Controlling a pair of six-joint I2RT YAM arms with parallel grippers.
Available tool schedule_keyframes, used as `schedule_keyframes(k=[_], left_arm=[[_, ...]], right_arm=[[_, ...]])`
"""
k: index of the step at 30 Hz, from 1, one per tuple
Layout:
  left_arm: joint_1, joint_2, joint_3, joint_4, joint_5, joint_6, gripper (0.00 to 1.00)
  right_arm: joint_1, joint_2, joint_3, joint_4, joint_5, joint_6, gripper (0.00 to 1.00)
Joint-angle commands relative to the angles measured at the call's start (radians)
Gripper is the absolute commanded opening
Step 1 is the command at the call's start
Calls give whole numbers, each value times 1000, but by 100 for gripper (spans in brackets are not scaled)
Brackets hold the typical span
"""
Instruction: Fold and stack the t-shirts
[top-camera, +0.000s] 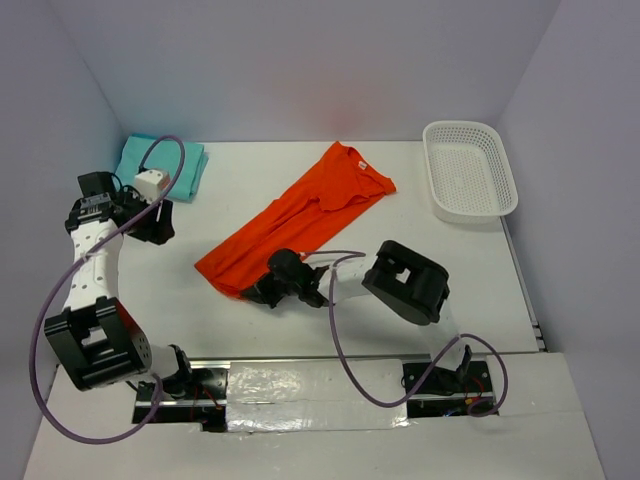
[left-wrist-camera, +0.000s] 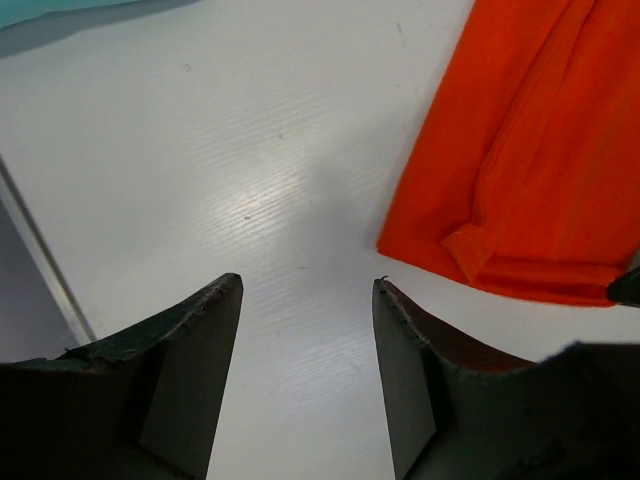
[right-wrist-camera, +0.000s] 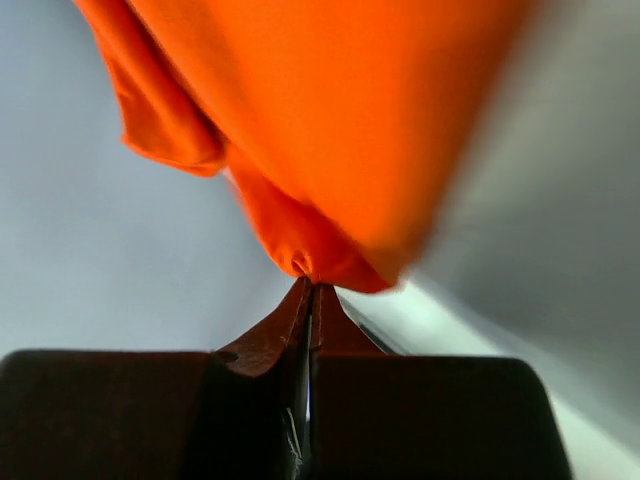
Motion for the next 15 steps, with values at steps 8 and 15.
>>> schedule_keyframes(k=[8,15], left_arm=[[-160,94,124,-112,174,142,67],[-378,133,160,-241,113,354,67]], right_arm=[[-109,-307,-489,-182,-74,-245,0],[-143,-505,-680,-273,-101,-403,0]])
